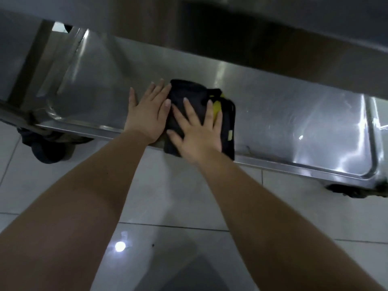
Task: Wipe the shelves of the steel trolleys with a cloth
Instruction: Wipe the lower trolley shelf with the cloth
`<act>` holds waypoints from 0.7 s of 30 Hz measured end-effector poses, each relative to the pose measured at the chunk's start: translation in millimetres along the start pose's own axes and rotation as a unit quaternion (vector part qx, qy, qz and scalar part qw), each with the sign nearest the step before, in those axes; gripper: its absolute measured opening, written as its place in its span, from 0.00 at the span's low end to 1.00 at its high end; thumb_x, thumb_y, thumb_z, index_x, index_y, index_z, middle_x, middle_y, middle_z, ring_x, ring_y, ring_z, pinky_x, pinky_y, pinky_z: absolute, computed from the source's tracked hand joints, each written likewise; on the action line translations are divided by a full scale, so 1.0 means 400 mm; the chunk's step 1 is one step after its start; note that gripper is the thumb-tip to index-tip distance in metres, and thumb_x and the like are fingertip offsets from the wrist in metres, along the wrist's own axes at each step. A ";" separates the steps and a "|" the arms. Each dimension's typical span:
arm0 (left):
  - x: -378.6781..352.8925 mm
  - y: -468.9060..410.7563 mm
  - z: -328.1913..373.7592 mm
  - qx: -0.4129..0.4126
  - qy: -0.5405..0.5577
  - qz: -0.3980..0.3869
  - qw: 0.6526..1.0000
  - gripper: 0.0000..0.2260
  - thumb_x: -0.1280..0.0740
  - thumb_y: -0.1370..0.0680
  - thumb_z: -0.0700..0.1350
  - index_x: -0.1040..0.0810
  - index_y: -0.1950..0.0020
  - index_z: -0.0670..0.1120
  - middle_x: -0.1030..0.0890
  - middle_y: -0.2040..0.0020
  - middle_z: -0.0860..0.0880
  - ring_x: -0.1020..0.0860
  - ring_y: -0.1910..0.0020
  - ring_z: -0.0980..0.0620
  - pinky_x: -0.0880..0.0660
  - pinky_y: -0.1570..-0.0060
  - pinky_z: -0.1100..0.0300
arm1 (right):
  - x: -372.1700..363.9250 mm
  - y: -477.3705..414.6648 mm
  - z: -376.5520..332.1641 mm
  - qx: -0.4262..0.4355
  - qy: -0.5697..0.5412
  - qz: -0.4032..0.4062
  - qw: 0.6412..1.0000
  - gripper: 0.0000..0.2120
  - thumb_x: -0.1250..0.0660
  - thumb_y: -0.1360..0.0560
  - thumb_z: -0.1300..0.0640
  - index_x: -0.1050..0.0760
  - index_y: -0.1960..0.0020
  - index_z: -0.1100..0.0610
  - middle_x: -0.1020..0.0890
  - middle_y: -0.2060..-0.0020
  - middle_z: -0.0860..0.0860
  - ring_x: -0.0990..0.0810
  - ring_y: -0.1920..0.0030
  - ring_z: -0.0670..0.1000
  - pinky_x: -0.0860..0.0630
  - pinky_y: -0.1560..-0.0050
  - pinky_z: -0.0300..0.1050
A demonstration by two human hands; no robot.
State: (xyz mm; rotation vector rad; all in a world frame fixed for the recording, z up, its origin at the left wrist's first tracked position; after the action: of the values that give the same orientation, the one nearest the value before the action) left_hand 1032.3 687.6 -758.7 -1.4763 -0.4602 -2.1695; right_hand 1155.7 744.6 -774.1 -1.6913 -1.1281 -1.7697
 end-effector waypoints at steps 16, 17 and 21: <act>-0.142 0.049 0.284 0.004 -0.122 -0.087 0.989 0.30 0.60 0.26 0.73 0.60 0.25 0.69 0.62 0.20 0.50 0.66 0.24 0.39 0.68 0.36 0.27 | 0.002 0.089 0.317 -0.108 -0.078 0.056 0.990 0.26 0.60 0.18 0.45 0.58 0.20 0.44 0.56 0.20 0.48 0.62 0.22 0.55 0.63 0.23 0.53; -0.133 0.043 0.266 -0.003 -0.122 -0.085 0.989 0.31 0.59 0.27 0.74 0.59 0.25 0.70 0.62 0.20 0.51 0.65 0.24 0.39 0.68 0.36 0.27 | -0.001 0.086 0.317 -0.107 -0.078 0.055 0.990 0.26 0.61 0.18 0.44 0.59 0.20 0.44 0.57 0.20 0.47 0.62 0.22 0.55 0.64 0.24 0.52; -0.062 -0.001 0.091 0.045 -0.119 -0.071 0.989 0.32 0.58 0.29 0.77 0.56 0.26 0.71 0.60 0.20 0.54 0.62 0.23 0.41 0.65 0.35 0.27 | -0.008 0.087 0.319 -0.105 -0.076 0.058 0.990 0.27 0.61 0.18 0.41 0.58 0.21 0.42 0.56 0.20 0.47 0.62 0.22 0.55 0.65 0.25 0.52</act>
State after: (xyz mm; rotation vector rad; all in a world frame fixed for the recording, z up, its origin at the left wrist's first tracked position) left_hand 1068.0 711.6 -768.6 -1.7064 -0.7564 -2.0539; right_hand 1260.3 825.2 -779.0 -2.0018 -0.9093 -1.7634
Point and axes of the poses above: each hand's wrist, its own y-axis away from the middle knuckle, its own x-axis out of the back of the hand, z = x × y, the point moved 7 cm from there along -y, towards the middle knuckle
